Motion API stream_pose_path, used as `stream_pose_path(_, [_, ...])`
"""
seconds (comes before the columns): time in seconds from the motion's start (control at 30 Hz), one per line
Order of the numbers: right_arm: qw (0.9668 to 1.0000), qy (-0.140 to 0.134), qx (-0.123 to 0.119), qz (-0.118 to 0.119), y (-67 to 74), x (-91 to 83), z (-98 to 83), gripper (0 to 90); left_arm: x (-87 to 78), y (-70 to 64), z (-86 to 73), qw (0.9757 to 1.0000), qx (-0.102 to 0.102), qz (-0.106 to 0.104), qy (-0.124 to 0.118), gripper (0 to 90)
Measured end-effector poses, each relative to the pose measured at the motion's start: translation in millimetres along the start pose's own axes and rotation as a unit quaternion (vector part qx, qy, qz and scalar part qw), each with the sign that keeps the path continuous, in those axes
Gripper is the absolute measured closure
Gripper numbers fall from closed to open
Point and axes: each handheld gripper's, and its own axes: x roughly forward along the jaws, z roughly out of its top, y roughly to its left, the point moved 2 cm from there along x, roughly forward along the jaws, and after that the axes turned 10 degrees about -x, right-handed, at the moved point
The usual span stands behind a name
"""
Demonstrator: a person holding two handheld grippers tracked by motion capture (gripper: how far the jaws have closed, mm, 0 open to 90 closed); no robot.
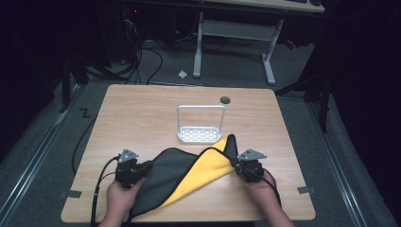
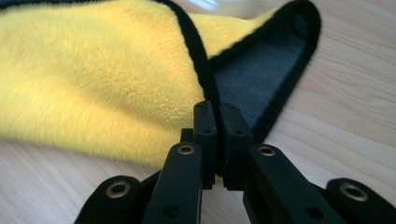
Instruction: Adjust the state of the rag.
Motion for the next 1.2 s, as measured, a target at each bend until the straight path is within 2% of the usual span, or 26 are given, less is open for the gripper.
stream_pose_path(0.03, [1.0, 0.0, -0.001, -0.004, -2.6, -1.5, -2.2, 87.0, -1.1, 5.7, 1.4, 0.9999, -0.003, 0.011, -0.003, 86.5])
stream_pose_path(0.07, [0.9996, 0.007, 0.004, -0.026, -15.3, -7.5, -13.4, 87.0, -1.4, 9.7, 2.1, 0.9998, -0.008, 0.017, -0.006, 87.5])
stream_pose_path(0.1, [0.9996, 0.007, 0.004, -0.026, -15.3, -7.5, -13.4, 87.0, -0.9, 13.1, 2.6, 0.9998, -0.013, 0.016, -0.007, 87.5])
stream_pose_path(0.13, [0.9992, 0.011, 0.017, -0.035, -26.5, -10.9, -23.1, 86.4, 2.6, 15.0, 2.2, 0.9997, -0.012, 0.021, -0.001, 87.2])
stream_pose_path(0.17, [0.999, 0.012, 0.023, -0.035, -29.7, -11.4, -25.7, 85.0, 5.6, 13.5, 1.4, 0.9995, -0.005, 0.03, 0.003, 87.0])
stream_pose_path(0.23, [0.9984, 0.018, 0.027, -0.047, -32.1, -11.3, -28.2, 76.9, 8.6, 8.5, 0.7, 0.9991, 0.007, 0.041, 0.0, 83.2])
stream_pose_path(0.3, [0.9983, 0.015, 0.026, -0.049, -31.7, -11.7, -27.7, 74.9, 7.7, 6.0, 0.9, 0.9992, 0.005, 0.039, -0.006, 69.9])
stream_pose_path(0.33, [0.9982, 0.005, 0.031, -0.052, -30.3, -14.7, -24.8, 70.7, 4.8, 3.2, 1.5, 0.9992, 0.004, 0.038, -0.007, 66.4])
stream_pose_path(0.37, [0.9982, 0.005, 0.031, -0.052, -30.3, -14.7, -24.8, 70.7, 1.3, -0.6, 1.4, 0.9989, 0.011, 0.043, -0.017, 66.4])
stream_pose_path(0.4, [0.9983, -0.01, 0.031, -0.049, -27.5, -19.4, -20.6, 66.6, -2.7, -4.6, 0.9, 0.9986, 0.021, 0.044, -0.022, 64.6])
stream_pose_path(0.5, [0.998, -0.032, 0.041, -0.037, -23.4, -23.8, -13.5, 62.2, -10.4, -18.4, -4.3, 0.999, 0.034, 0.025, -0.014, 64.5])
stream_pose_path(0.53, [0.9977, -0.049, 0.042, -0.021, -17.2, -24.3, -3.6, 59.3, -13.1, -29.6, -12.3, 0.9988, 0.048, 0.007, 0.004, 64.1])
stream_pose_path(0.57, [0.9977, -0.049, 0.042, -0.021, -17.2, -24.3, -3.6, 59.3, -13.1, -29.6, -12.3, 0.9988, 0.048, 0.007, 0.004, 63.8])
stream_pose_path(0.6, [0.998, -0.051, 0.034, -0.016, -10.6, -18.9, 7.1, 57.8, -13.2, -38.5, -22.5, 0.9981, 0.058, 0.001, 0.022, 63.5])
stream_pose_path(0.63, [0.998, -0.051, 0.034, -0.016, -10.6, -18.9, 7.1, 57.8, -13.2, -38.5, -22.5, 0.9981, 0.058, 0.001, 0.022, 63.0])
stream_pose_path(0.7, [0.9985, -0.045, 0.03, -0.008, -9.3, -5.3, 21.4, 56.5, -12.1, -47.8, -39.1, 0.9965, 0.073, -0.004, 0.041, 61.6])
stream_pose_path(0.77, [0.9989, -0.039, 0.022, -0.011, -11.2, 2.3, 27.7, 55.7, -12.1, -48.9, -43.5, 0.9964, 0.076, -0.003, 0.039, 61.1])
stream_pose_path(0.8, [0.9988, -0.028, 0.04, -0.006, -19.7, 17.1, 38.1, 52.2, -11.6, -48.5, -49.1, 0.9969, 0.069, -0.001, 0.038, 60.8])
stream_pose_path(0.87, [0.9986, -0.022, 0.049, 0.002, -23.3, 23.6, 41.6, 51.0, -10.5, -48.7, -50.8, 0.9969, 0.065, -0.006, 0.045, 60.4])
stream_pose_path(0.9, [0.9984, -0.012, 0.054, 0.005, -26.2, 32.0, 45.6, 50.7, -9.4, -49.9, -52.7, 0.9961, 0.074, -0.004, 0.049, 59.6])
stream_pose_path(0.93, [0.9984, 0.011, 0.053, 0.017, -26.7, 48.7, 49.3, 52.6, -9.4, -50.6, -54.0, 0.9955, 0.08, -0.001, 0.05, 59.1])
stream_pose_path(0.97, [0.9984, 0.023, 0.047, 0.021, -23.9, 53.1, 49.5, 60.5, -9.5, -51.2, -54.9, 0.9954, 0.083, 0.0, 0.048, 59.2])
stream_pose_path(1.0, [0.9984, 0.023, 0.047, 0.021, -23.9, 53.1, 49.5, 60.5, -9.6, -51.4, -55.1, 0.9952, 0.086, 0.001, 0.047, 59.2])
stream_pose_path(1.07, [0.999, 0.033, 0.026, 0.018, -17.5, 54.4, 49.2, 76.2, -9.4, -51.5, -55.5, 0.9944, 0.095, 0.002, 0.048, 59.2])
stream_pose_path(1.17, [0.9993, 0.023, 0.021, 0.021, -14.2, 41.1, 51.4, 84.9, -9.7, -51.1, -55.9, 0.9939, 0.1, 0.003, 0.048, 59.4])
stream_pose_path(1.2, [0.9998, 0.011, 0.01, 0.014, -11.7, 27.3, 50.4, 85.3, -9.7, -51.0, -56.0, 0.9938, 0.101, 0.004, 0.047, 59.4])
